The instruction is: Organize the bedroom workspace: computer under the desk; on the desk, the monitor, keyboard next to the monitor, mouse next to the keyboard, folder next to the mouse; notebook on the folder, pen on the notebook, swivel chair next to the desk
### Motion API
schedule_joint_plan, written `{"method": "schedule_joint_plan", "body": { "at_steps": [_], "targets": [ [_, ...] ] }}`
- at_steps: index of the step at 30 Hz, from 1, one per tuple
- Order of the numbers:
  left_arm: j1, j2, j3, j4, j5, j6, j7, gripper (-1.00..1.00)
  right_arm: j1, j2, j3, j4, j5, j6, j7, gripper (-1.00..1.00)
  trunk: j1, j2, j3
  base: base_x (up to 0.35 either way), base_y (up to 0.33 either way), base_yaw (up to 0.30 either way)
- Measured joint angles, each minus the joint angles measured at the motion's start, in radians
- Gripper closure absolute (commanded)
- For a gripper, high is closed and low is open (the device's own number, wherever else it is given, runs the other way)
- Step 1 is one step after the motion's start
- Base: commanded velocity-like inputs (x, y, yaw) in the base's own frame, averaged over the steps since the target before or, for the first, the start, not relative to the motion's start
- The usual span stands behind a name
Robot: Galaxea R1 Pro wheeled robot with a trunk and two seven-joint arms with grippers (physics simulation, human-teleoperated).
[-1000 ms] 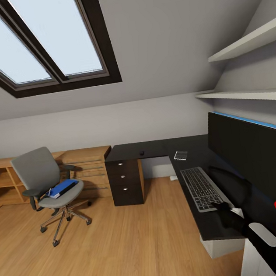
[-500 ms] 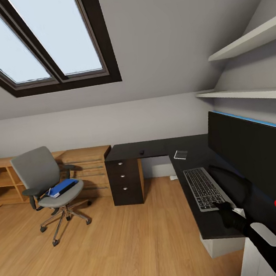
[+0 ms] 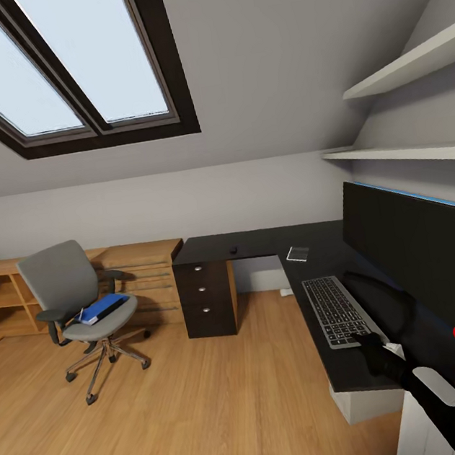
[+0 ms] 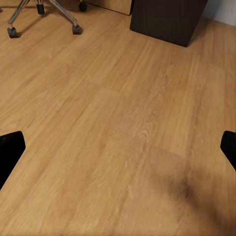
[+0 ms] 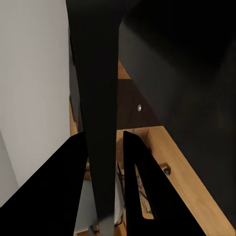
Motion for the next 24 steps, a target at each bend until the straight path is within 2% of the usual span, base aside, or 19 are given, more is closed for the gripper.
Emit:
{"method": "schedule_joint_plan", "body": {
  "at_steps": [24],
  "targets": [
    [0.0,0.0,-0.002,0.0,-0.002,0.0,-0.004,-1.0,0.0,0.0,0.0,0.0,0.0,0.0,0.0,1.0,0.0,0.0,0.0,0.066,0.0,0.0]
  ]
}}
